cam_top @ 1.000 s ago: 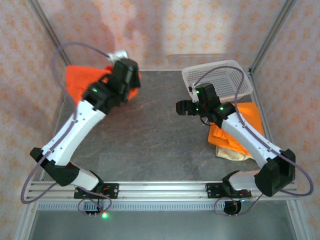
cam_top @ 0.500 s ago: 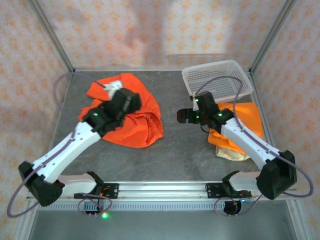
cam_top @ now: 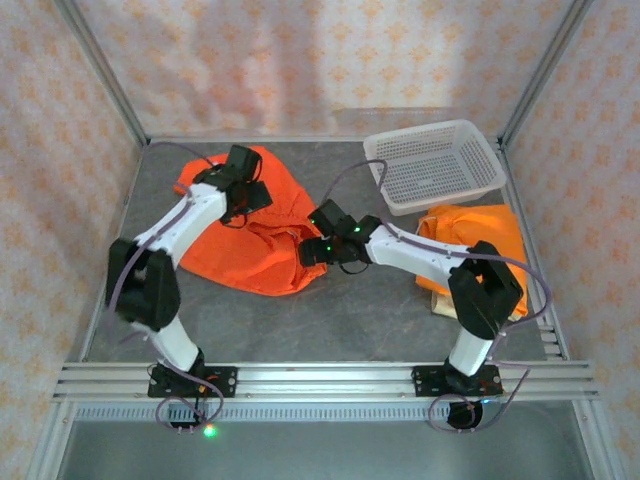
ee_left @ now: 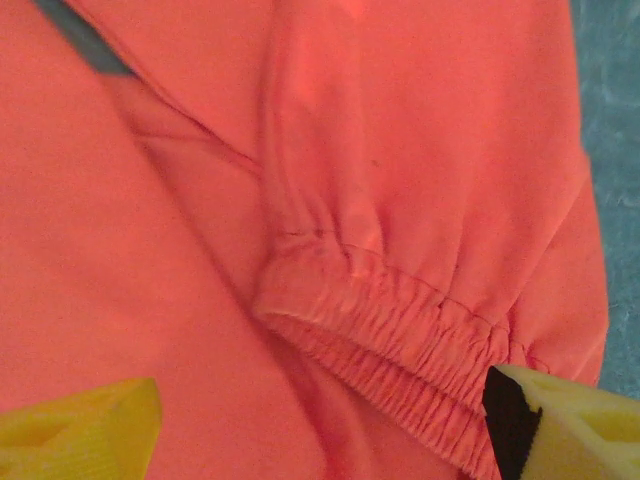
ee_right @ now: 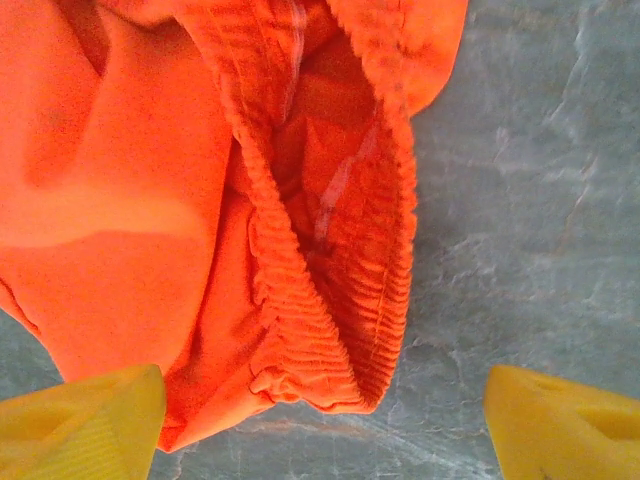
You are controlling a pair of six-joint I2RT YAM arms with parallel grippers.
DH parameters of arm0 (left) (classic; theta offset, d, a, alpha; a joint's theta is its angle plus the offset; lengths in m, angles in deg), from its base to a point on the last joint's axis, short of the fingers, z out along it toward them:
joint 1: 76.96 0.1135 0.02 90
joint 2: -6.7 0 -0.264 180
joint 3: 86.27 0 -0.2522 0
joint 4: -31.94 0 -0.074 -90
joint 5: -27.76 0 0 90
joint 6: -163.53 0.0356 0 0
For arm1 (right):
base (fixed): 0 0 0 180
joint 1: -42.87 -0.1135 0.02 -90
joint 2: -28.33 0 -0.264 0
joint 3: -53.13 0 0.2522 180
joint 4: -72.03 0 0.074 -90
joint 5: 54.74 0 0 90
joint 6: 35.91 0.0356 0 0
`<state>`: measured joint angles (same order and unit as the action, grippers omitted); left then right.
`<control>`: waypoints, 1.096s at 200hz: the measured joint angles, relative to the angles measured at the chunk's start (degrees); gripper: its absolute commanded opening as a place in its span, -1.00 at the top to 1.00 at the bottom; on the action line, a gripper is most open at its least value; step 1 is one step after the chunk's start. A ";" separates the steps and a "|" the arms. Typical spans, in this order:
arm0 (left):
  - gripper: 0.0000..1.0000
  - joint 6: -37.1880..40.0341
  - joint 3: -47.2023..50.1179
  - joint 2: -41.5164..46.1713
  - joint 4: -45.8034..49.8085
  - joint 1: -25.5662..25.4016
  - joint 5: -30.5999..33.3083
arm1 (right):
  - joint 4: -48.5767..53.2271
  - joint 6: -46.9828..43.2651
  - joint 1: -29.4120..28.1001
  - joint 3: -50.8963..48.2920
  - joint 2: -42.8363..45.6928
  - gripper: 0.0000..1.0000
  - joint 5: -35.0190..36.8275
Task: Fold and stack the shorts
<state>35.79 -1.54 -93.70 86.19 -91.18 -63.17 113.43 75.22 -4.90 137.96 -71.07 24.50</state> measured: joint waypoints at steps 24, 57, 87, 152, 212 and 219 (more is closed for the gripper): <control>-0.51 -0.37 -4.68 -8.85 0.02 -0.04 -3.41 | -0.13 2.32 -1.33 -0.98 -2.69 -0.57 -0.90; -0.45 -0.39 -9.33 -16.57 0.81 -0.02 -4.57 | -0.24 4.46 -1.92 -1.07 -6.40 -0.44 -1.42; -0.24 -0.33 -11.63 -19.87 1.99 0.00 -4.13 | -0.35 5.92 -1.92 -0.85 -8.13 -0.25 -2.14; 1.00 -1.44 -12.24 -22.45 2.64 0.52 -3.65 | -1.84 7.48 -1.70 -0.39 -9.86 0.55 -3.02; 1.00 -0.85 -16.55 -22.01 5.73 2.27 -5.73 | -2.64 6.93 -1.70 -0.13 -9.81 1.00 -3.17; 1.00 -0.72 -18.95 -22.01 6.84 2.27 -5.75 | -2.67 6.88 -1.70 -0.15 -9.73 1.00 -3.17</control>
<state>35.07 -20.49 -115.71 93.03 -88.90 -68.92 110.76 82.10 -6.60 137.81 -80.79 21.33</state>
